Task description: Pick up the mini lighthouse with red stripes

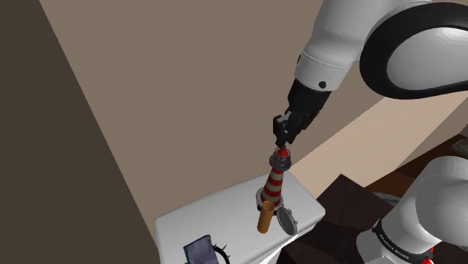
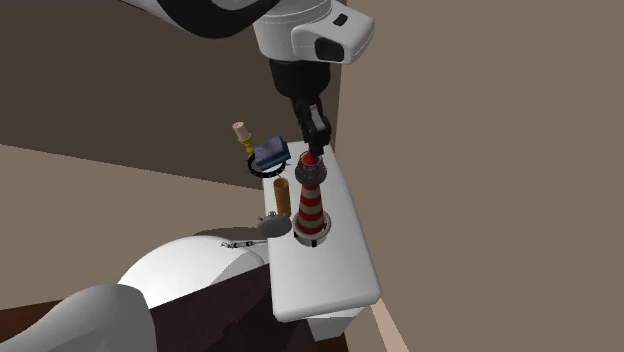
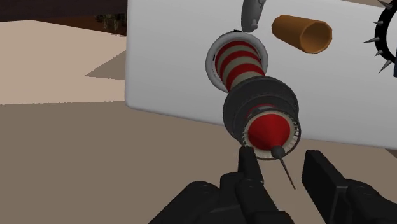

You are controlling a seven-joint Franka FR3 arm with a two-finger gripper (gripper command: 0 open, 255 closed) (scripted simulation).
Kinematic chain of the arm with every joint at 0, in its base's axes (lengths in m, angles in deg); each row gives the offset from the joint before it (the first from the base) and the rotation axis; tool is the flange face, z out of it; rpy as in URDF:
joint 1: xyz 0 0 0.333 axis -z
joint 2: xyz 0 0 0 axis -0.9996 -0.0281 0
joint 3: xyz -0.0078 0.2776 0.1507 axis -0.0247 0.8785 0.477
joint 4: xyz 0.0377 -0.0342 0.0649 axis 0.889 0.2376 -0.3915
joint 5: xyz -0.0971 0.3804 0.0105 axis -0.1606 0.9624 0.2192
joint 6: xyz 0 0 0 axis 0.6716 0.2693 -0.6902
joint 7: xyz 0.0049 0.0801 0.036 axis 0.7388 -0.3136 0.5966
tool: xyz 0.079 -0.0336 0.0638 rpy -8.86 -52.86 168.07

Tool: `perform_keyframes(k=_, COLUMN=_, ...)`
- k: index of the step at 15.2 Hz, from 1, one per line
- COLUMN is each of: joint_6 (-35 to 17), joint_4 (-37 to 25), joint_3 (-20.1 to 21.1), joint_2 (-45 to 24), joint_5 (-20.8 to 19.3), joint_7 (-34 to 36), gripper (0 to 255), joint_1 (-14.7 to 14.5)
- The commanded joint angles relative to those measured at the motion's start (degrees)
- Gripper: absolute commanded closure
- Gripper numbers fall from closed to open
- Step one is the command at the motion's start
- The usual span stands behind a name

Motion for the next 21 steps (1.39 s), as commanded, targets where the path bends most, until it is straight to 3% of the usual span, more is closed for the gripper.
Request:
perform_keyframes(k=1, joint_6=-0.1, joint_4=0.1, joint_3=0.0, joint_2=0.0, joint_5=0.0, joint_7=0.0, gripper=255, joint_1=0.0)
perform_keyframes(k=8, joint_6=-0.1, joint_4=0.2, joint_3=0.1, joint_2=0.1, joint_5=0.1, joint_7=0.1, gripper=255, joint_1=-0.1)
perform_keyframes(k=21, joint_6=9.2, joint_4=-10.8, joint_3=-1.5, joint_2=-1.5, joint_5=-1.7, joint_7=0.6, gripper=255, joint_1=0.9)
